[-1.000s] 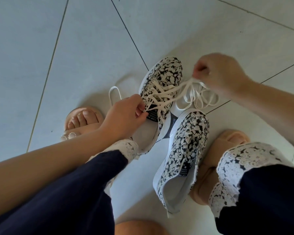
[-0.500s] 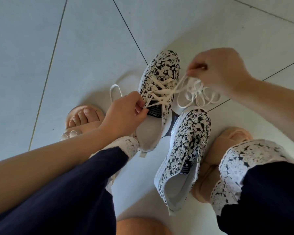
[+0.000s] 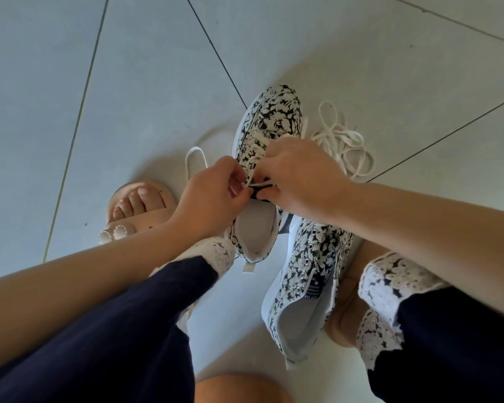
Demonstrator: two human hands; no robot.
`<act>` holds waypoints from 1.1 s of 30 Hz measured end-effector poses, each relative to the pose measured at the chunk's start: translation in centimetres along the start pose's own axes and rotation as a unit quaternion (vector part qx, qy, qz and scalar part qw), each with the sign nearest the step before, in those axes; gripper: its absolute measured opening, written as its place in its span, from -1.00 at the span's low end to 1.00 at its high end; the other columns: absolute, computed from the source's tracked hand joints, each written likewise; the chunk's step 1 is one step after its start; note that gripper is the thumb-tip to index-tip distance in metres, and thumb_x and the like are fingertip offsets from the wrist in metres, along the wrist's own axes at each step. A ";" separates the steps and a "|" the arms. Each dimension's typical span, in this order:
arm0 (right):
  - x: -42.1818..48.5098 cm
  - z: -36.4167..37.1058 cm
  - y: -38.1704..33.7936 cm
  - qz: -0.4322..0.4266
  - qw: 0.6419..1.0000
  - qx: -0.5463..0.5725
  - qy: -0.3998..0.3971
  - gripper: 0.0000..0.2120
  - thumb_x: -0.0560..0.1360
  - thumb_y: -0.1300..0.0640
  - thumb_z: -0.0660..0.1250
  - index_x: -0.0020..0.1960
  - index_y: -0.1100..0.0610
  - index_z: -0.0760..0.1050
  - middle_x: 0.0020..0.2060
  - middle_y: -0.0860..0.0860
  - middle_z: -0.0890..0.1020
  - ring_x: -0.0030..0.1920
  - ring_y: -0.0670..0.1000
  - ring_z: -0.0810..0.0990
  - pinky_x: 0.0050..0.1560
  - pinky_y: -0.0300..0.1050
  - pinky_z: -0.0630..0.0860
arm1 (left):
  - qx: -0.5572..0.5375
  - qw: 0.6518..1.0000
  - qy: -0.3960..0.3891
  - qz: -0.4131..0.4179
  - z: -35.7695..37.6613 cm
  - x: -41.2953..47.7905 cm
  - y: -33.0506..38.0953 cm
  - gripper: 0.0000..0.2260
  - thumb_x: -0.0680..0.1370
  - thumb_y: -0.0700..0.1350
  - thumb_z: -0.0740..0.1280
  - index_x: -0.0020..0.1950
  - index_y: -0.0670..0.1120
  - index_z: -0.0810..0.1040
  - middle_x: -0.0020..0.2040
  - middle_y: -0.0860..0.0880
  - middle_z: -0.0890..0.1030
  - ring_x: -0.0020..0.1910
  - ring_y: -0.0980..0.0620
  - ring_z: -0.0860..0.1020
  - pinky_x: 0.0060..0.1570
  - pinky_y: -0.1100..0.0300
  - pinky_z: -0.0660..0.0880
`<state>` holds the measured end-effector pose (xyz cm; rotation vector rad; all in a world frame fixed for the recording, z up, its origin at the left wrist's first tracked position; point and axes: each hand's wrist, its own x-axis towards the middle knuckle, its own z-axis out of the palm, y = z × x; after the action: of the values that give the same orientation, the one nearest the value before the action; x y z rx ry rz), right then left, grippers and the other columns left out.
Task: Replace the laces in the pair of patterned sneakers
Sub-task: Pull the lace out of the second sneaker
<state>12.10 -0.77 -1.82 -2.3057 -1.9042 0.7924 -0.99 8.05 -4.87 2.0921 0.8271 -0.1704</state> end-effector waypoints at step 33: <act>-0.9 -2.2 5.7 0.198 0.957 0.195 0.081 -0.88 0.48 0.04 0.35 -0.02 0.02 0.61 -0.25 -0.14 0.56 -0.31 -0.25 0.46 -0.30 -0.50 0.28 | -0.011 1.000 -0.001 0.003 -0.1 0.0 -0.3 -0.84 0.45 -0.15 0.38 -0.15 0.00 0.40 -0.37 0.19 0.45 -0.39 0.36 0.43 -0.27 0.59 0.30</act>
<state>18.08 -2.36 -1.66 -2.4219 -1.1074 0.8805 -1.23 8.29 -4.99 2.0738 0.8167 -0.1601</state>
